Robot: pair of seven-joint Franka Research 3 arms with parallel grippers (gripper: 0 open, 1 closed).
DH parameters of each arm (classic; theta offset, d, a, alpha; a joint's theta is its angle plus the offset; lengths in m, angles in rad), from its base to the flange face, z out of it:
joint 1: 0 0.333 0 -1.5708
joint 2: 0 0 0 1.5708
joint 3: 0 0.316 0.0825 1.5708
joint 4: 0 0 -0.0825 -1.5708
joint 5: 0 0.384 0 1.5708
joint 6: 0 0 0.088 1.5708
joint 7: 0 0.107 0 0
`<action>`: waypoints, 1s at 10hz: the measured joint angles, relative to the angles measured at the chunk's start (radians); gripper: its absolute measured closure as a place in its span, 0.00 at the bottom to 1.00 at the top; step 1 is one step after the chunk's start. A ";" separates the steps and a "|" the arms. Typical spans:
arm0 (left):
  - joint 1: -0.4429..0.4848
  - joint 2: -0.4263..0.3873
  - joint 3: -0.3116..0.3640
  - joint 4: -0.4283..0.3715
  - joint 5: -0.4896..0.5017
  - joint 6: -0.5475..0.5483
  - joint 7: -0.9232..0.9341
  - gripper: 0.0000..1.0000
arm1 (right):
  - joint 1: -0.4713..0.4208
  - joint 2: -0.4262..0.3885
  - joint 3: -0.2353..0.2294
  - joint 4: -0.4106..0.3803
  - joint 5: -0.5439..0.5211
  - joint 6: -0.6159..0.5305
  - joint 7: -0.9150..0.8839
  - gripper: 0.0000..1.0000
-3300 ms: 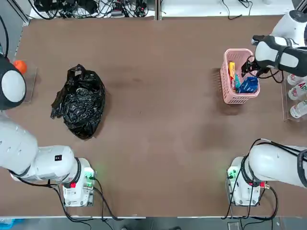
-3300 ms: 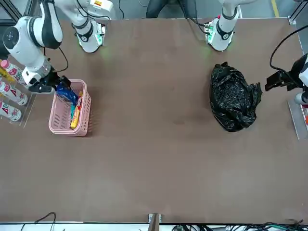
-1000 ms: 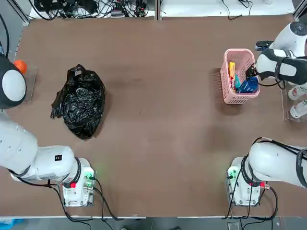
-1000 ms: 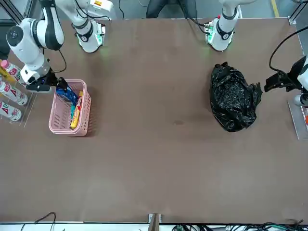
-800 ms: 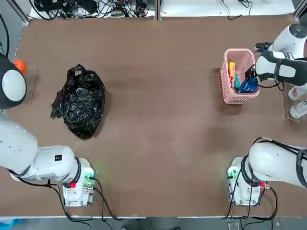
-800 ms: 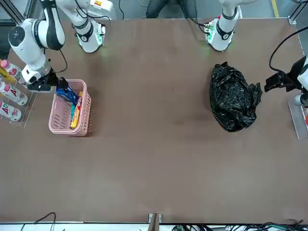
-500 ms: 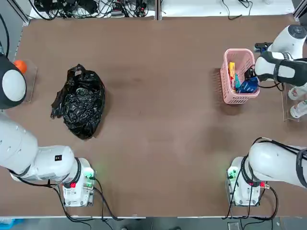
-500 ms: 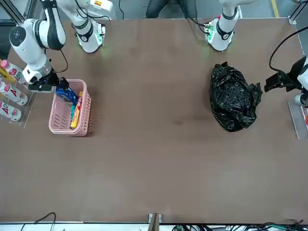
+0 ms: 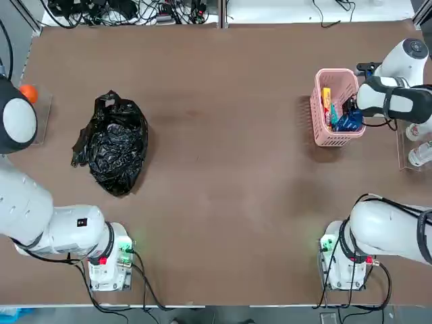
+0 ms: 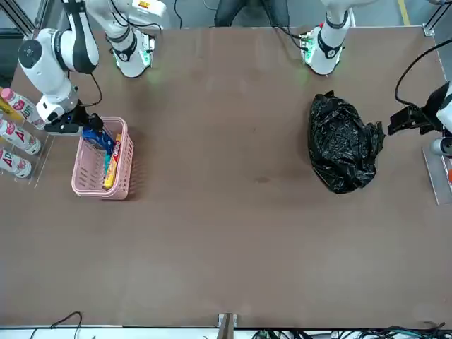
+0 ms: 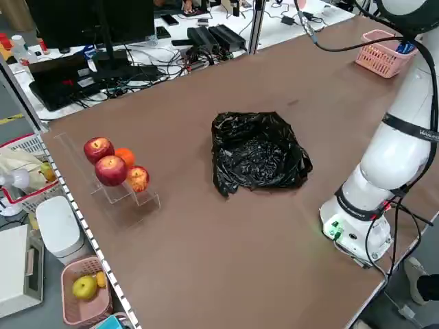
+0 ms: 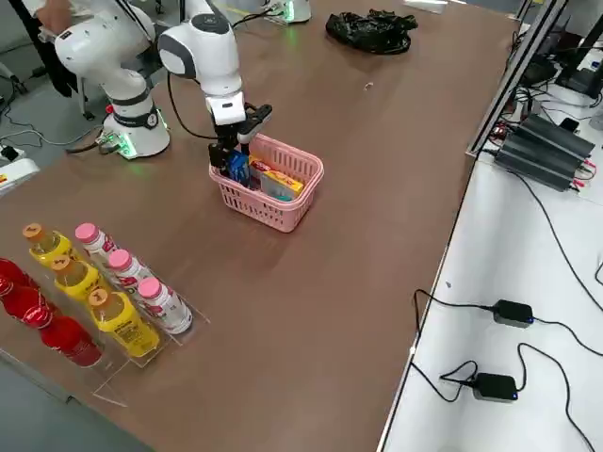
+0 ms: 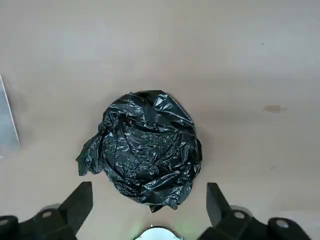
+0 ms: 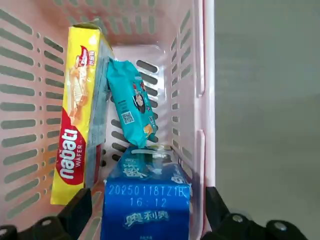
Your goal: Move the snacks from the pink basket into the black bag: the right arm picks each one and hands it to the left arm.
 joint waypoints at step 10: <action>0.000 0.000 0.000 0.000 0.000 0.000 0.000 0.00 | 0.001 0.001 0.000 -0.013 0.000 0.017 0.001 0.22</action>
